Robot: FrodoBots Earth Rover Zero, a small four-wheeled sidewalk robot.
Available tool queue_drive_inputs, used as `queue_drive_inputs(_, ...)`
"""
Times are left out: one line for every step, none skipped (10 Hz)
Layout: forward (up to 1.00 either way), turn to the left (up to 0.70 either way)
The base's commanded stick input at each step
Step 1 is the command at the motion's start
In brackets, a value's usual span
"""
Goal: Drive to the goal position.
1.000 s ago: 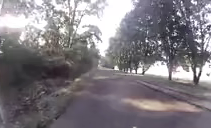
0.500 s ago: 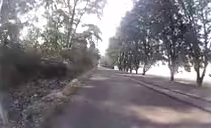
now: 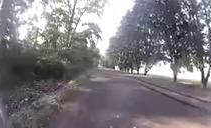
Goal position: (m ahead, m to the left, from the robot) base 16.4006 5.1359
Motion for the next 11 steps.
queue_drive_inputs(0.7, 0.02)
queue_drive_inputs(0.7, 0.02)
queue_drive_inputs(0.7, 0.02)
queue_drive_inputs(0.7, 0.01)
queue_drive_inputs(0.7, 0.0)
queue_drive_inputs(0.7, 0.01)
queue_drive_inputs(0.7, 0.02)
queue_drive_inputs(0.7, 0.02)
queue_drive_inputs(0.7, 0.02)
queue_drive_inputs(0.7, 0.0)
queue_drive_inputs(0.7, 0.0)
